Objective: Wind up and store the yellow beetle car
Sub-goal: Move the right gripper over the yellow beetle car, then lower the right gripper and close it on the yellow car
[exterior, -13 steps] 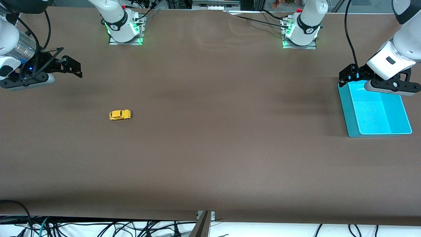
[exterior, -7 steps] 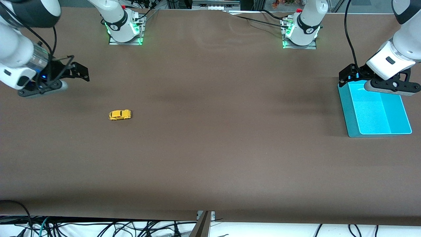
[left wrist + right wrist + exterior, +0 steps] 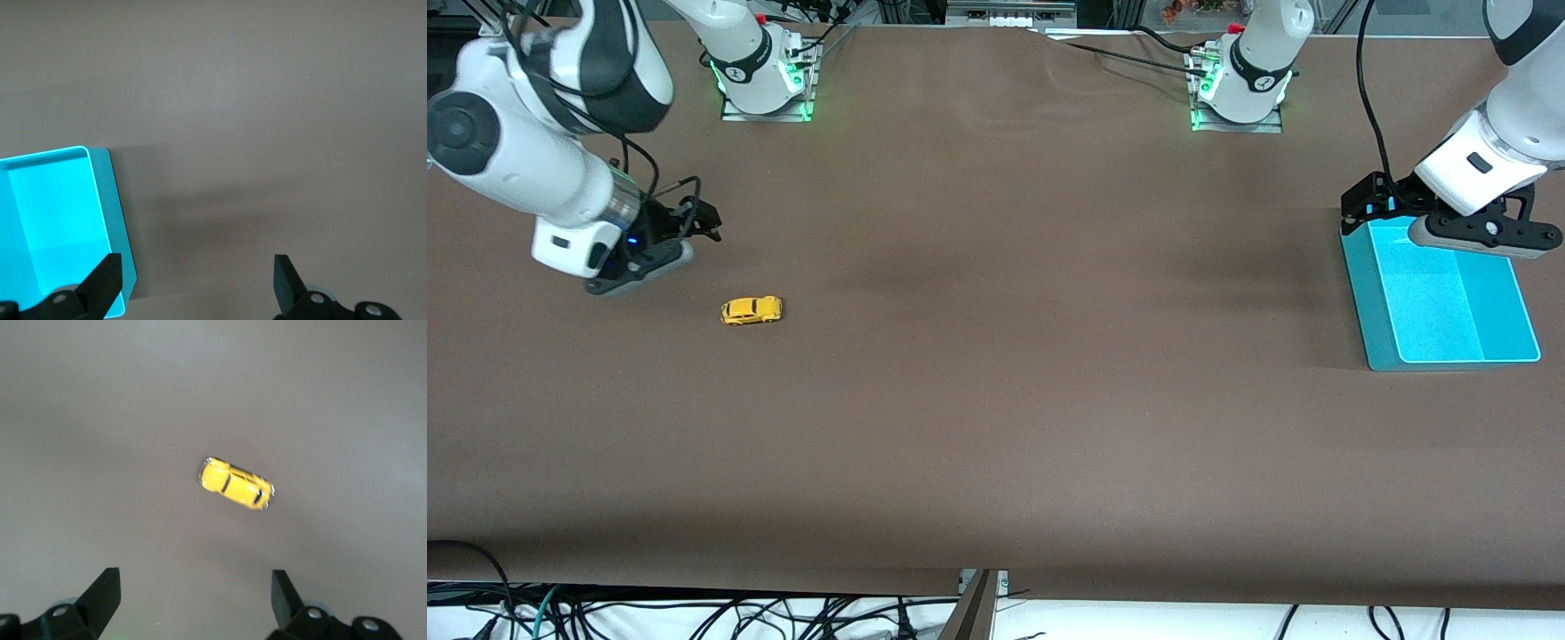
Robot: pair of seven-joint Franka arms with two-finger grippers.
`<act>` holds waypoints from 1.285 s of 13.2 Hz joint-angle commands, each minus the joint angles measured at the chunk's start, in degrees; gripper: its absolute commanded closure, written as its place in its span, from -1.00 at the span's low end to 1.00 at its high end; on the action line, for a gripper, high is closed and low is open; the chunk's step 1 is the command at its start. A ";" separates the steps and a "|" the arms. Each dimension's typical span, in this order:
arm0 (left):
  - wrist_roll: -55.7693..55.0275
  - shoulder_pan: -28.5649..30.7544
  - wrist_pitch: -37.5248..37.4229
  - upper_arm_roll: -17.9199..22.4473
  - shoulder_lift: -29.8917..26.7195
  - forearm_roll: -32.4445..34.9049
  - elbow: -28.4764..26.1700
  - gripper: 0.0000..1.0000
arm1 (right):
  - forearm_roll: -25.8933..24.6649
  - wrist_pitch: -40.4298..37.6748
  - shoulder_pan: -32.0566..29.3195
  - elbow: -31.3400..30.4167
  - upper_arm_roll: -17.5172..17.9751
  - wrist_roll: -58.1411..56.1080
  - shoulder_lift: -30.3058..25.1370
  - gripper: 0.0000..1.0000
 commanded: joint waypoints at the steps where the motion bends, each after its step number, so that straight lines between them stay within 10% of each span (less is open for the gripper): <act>1: -0.27 -0.17 -0.40 0.00 -0.28 -0.47 0.34 -1.00 | -0.59 10.03 -0.88 -3.72 0.42 -22.64 5.24 -1.00; 7: -0.27 0.01 -1.01 0.09 -0.28 -0.47 0.34 -1.00 | -0.59 29.11 -1.84 -8.47 0.50 -52.68 14.40 -1.00; 17: -0.18 -0.08 -1.02 0.09 -0.02 -0.38 0.95 -1.00 | -0.24 39.59 -4.83 -15.86 0.50 -61.76 15.99 -0.89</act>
